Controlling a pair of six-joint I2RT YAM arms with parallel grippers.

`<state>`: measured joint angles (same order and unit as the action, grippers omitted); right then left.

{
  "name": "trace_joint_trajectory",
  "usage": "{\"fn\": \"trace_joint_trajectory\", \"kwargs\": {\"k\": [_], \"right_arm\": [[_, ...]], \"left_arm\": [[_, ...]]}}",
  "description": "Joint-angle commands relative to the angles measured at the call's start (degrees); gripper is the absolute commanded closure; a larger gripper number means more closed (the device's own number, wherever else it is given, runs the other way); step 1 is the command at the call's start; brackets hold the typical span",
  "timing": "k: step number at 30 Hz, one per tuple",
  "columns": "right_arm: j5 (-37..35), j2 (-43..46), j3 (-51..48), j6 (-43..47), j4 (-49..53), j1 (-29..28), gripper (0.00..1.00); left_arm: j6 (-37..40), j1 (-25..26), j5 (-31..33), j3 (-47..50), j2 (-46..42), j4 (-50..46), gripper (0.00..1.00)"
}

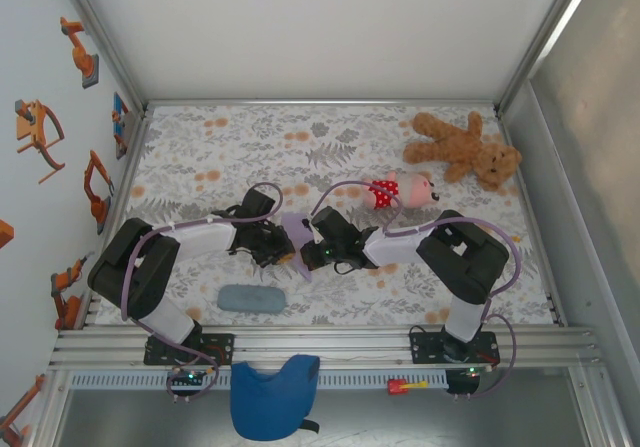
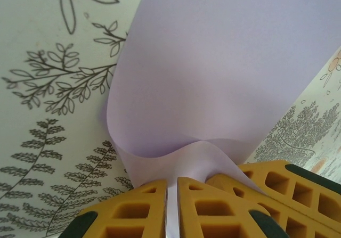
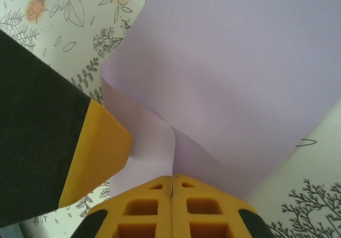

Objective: Fold a paper plane with a square sheet of paper (pick it up from the middle)

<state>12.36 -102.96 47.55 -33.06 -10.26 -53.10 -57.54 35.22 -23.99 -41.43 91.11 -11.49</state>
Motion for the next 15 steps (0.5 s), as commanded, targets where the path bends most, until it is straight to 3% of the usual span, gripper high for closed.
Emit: {"fn": "trace_joint_trajectory", "kwargs": {"k": [1, 15], "right_arm": [[-1.9, -1.2, -0.4, -0.6, 3.8, 0.3, 1.00], [-2.8, 1.6, -0.2, -0.5, 4.1, 0.3, 1.00]], "left_arm": [[1.9, 0.1, 0.6, -2.0, -0.9, -2.1, 0.87], [6.6, -2.8, 1.8, -4.7, -2.0, -5.5, 0.85]]}}
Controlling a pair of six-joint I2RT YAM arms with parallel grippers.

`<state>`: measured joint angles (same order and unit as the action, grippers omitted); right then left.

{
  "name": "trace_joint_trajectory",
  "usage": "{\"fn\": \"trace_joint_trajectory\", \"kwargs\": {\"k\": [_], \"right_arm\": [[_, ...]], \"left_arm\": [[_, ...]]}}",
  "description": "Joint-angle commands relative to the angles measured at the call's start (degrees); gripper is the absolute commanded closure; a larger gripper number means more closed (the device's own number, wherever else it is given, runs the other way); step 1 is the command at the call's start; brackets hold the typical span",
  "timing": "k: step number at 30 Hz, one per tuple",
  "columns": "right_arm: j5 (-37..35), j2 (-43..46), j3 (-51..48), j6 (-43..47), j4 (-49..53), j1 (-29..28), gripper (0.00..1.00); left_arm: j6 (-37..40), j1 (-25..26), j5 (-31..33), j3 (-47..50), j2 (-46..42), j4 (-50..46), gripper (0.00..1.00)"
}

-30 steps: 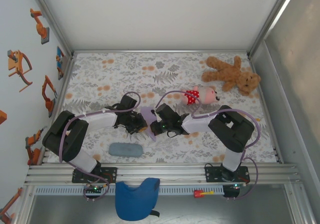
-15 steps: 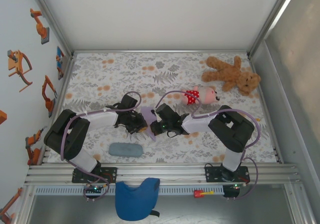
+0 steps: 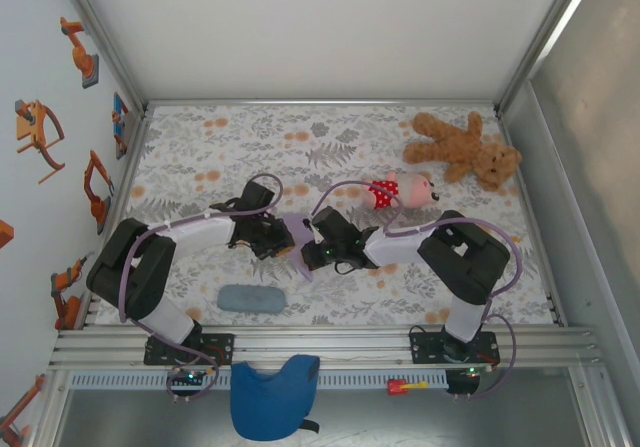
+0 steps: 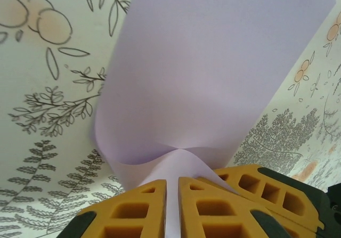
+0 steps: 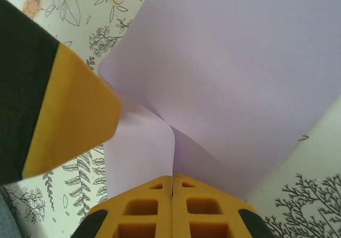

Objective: Fold a paper plane with a square sheet of paper (pick it up from the middle)

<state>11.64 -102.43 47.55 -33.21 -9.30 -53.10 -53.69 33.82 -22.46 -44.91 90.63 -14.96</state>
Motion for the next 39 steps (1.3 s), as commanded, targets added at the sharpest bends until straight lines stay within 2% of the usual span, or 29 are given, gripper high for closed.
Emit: {"fn": "trace_joint_trajectory", "kwargs": {"k": [1, 8, 20, 39], "right_arm": [[-2.0, 1.0, -0.2, -0.4, 3.1, 0.3, 1.00], [-1.6, 0.4, -0.1, -0.4, 3.0, 0.3, 1.00], [-1.7, 0.8, 0.3, -0.4, 3.2, 0.4, 1.00], [-2.0, 1.6, -0.1, -0.5, 3.2, 0.6, 1.00]], "left_arm": [[3.4, -2.0, 0.0, -1.7, -1.4, -2.1, 0.85], [8.0, -5.2, -1.6, -8.0, 4.2, -4.5, 0.84], [8.7, -5.3, -2.2, -14.3, 14.4, -4.2, 0.85], [8.8, -5.1, -1.3, -12.7, 15.7, -5.1, 0.86]]}}
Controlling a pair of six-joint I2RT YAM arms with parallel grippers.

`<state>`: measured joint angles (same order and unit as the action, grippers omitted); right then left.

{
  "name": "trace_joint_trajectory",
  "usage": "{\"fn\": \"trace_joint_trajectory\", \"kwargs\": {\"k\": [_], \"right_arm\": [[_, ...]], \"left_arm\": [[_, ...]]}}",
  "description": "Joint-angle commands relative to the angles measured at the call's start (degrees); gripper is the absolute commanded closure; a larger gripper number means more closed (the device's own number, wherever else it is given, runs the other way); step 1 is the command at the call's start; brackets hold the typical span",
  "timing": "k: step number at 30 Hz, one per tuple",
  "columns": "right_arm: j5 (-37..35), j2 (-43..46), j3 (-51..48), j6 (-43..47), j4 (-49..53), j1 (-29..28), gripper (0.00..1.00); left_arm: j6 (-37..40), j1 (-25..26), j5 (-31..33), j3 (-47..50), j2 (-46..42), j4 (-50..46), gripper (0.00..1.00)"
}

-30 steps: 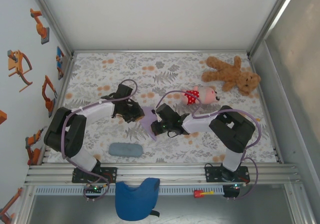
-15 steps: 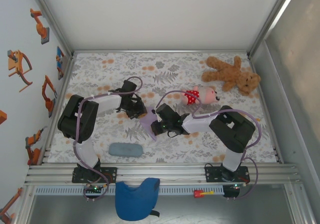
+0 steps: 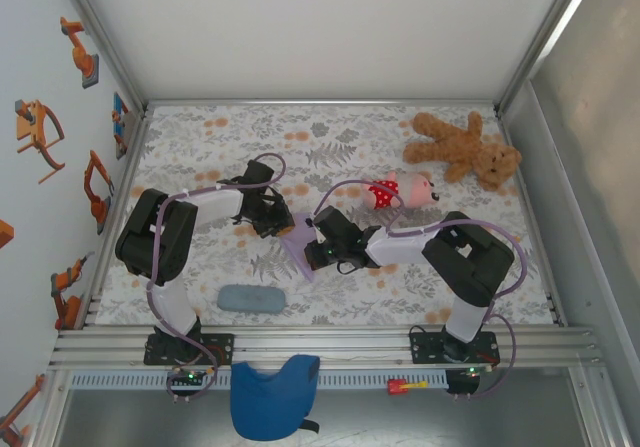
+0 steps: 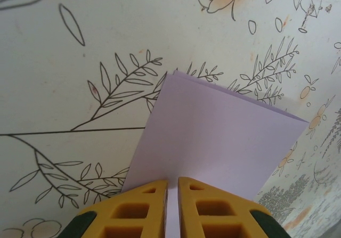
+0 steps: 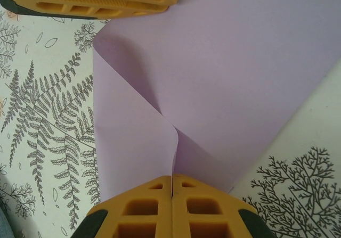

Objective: Fold a paper plane with a square sheet of paper (pick it up from the middle)

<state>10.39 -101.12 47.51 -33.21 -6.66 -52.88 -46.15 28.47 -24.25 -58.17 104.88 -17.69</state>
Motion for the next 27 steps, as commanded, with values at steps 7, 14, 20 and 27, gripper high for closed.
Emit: {"fn": "trace_joint_trajectory", "kwargs": {"k": [7, 14, 20, 27], "right_arm": [[-0.3, -1.6, 0.0, -0.6, 0.6, 0.4, 1.00], [0.0, -2.4, 0.2, -0.5, 1.3, 0.5, 1.00], [0.2, -2.4, 0.4, -0.4, 1.6, 0.7, 1.00], [0.7, -2.6, 0.8, -0.4, 1.6, 0.8, 1.00]], "left_arm": [[1.6, 0.2, 0.2, -0.4, -0.1, -3.1, 0.86], [1.3, 0.2, 1.5, -1.6, -6.7, -4.2, 0.85], [-1.5, 1.7, 2.4, 2.6, -13.2, -3.9, 0.84], [-6.8, 5.6, 1.0, 9.8, -17.0, 0.0, 0.86]]}}
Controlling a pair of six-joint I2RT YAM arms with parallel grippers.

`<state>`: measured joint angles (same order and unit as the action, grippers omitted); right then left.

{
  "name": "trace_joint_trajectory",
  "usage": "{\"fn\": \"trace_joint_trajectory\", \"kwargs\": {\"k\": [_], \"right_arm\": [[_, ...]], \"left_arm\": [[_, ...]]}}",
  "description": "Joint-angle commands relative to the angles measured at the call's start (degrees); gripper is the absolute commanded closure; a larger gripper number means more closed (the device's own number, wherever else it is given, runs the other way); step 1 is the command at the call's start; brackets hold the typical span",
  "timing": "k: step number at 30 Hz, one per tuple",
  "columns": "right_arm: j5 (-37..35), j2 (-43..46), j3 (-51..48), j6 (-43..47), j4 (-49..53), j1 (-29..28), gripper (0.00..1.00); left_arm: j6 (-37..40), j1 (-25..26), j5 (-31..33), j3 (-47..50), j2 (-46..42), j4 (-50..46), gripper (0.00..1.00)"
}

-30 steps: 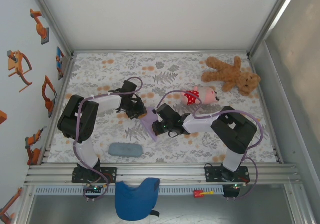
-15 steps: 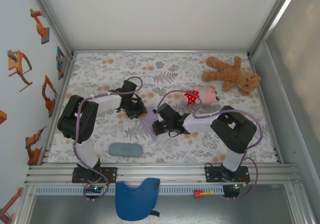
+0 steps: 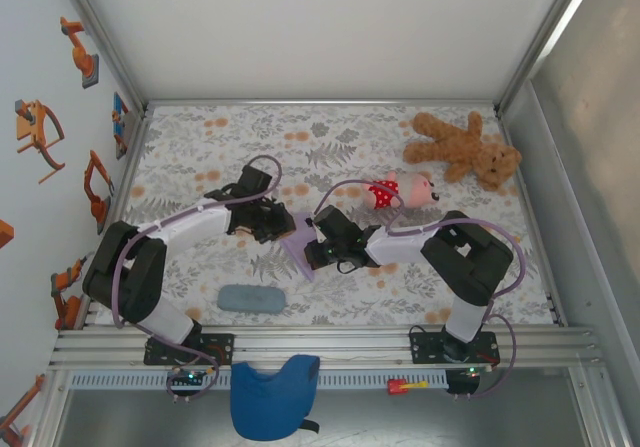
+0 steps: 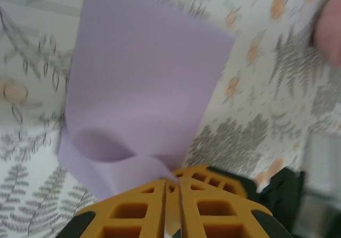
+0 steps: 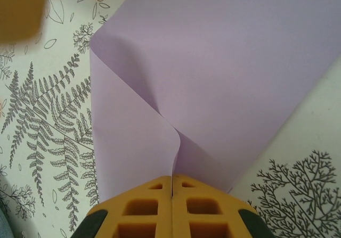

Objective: Fold a paper plane with a square sheet of paper (pick it up from the middle)

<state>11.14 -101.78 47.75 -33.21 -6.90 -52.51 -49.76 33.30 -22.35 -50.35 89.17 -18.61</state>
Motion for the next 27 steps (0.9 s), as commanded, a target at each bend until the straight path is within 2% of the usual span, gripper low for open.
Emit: {"fn": "trace_joint_trajectory", "kwargs": {"k": [1, 7, 17, 27], "right_arm": [[0.0, -2.0, 0.6, -0.3, 1.9, 0.4, 1.00], [0.1, -2.2, 0.8, -0.3, 2.1, 0.4, 1.00], [0.0, -2.1, 1.1, -0.3, 2.6, 0.4, 1.00], [0.0, -2.1, 1.5, -0.2, 3.3, 0.5, 1.00]], "left_arm": [[-3.8, 1.2, -1.2, 2.6, -1.3, 1.6, 0.87], [-5.3, 2.4, -2.3, 4.5, 0.9, 4.2, 0.90], [-5.3, 3.0, -2.9, 5.4, 3.4, 4.9, 0.91], [-4.8, 3.0, 0.6, 5.9, 3.9, 2.7, 0.91]]}}
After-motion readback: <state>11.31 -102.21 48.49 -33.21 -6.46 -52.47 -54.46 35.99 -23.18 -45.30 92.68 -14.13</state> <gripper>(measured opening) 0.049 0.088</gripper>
